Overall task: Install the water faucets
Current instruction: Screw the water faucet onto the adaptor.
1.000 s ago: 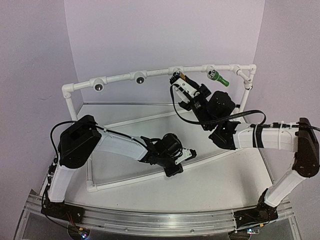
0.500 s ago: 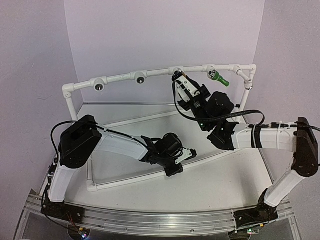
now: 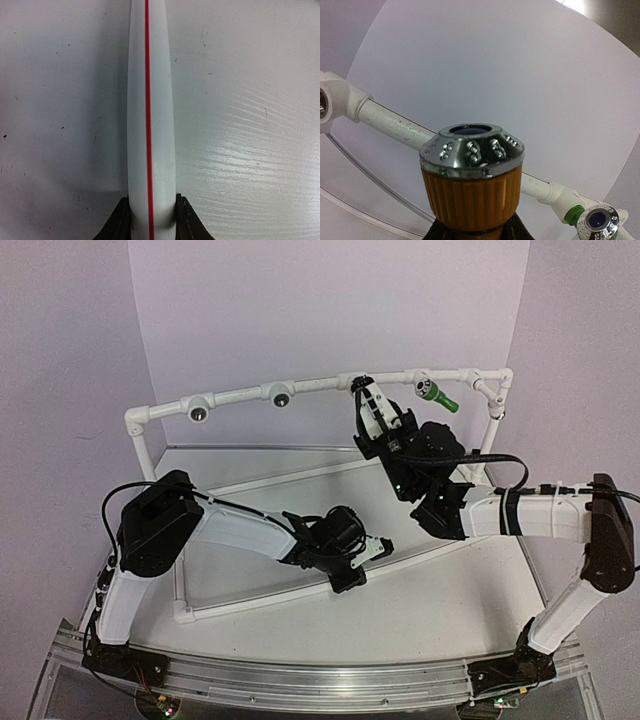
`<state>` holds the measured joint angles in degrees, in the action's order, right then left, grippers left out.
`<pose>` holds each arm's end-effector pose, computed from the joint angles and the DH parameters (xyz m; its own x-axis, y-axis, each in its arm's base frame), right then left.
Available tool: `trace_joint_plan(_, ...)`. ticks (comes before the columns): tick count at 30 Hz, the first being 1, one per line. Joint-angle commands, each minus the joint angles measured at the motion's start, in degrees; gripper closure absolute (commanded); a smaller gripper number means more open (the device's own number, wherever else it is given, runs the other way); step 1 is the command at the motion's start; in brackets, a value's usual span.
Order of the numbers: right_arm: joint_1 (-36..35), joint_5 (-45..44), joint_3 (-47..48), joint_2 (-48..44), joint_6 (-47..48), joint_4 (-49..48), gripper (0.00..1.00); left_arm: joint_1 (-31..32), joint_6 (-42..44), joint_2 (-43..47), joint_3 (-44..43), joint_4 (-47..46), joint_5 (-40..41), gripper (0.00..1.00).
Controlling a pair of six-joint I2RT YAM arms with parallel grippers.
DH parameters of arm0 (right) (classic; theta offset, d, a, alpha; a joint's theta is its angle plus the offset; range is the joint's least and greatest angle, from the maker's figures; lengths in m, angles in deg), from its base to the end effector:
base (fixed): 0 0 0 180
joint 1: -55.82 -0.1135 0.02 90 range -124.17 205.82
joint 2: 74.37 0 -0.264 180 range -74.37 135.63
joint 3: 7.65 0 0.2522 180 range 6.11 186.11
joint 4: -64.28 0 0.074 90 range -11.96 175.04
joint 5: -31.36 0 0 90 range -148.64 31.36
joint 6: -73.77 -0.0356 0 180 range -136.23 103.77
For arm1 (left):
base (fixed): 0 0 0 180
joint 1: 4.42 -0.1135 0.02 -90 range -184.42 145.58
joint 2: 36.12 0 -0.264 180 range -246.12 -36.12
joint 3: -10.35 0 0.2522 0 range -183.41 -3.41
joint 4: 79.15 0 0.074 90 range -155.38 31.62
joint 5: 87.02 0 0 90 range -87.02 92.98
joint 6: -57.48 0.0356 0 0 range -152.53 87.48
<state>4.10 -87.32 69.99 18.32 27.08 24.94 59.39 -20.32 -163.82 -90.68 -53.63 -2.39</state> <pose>0.2438 0.2813 0.3550 0.4719 -0.3734 -0.7987 -0.1291 0.8668 -0.4816 0.2062 -0.4267 0.1227 -0.1467 0.7749 -0.6148 0.9717 0.2294 0.0573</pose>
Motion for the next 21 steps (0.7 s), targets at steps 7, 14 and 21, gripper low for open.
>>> trace_joint_plan(7, 2.27, -10.26, 3.13, 1.53, -9.49, -0.37, 1.00, 3.57, 5.86, -4.35, 0.84, 8.90, -6.06, 1.00)
trace_joint_plan(14, 2.30, -12.30, 3.86, 1.79, -15.90, 0.71, 1.00, 3.77, 5.94, -4.63, 0.54, 9.12, -6.15, 1.00)
trace_joint_plan(21, 2.30, -13.18, 4.84, 2.32, -21.31, 2.01, 1.00, 3.77, 6.02, -4.76, 0.51, 9.25, -6.05, 1.00)
